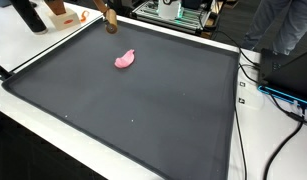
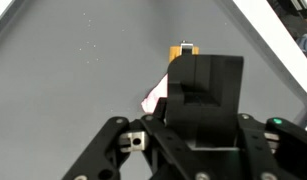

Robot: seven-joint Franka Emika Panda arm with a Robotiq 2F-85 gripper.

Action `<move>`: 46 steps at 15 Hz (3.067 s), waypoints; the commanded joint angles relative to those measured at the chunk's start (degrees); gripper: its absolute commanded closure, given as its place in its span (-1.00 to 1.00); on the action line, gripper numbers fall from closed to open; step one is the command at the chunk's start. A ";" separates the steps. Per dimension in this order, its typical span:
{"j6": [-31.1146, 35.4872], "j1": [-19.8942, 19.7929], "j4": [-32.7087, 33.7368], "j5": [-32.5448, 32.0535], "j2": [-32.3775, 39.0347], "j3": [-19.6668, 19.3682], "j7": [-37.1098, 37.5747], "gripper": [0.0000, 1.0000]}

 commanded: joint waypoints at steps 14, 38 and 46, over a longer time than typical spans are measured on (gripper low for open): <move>-17.01 -15.49 22.92 16.87 20.00 0.10 -9.04 0.51; -3.57 -16.27 20.50 16.71 22.85 0.10 -7.08 0.51; -4.83 -15.24 18.59 15.61 20.55 0.32 -5.32 0.51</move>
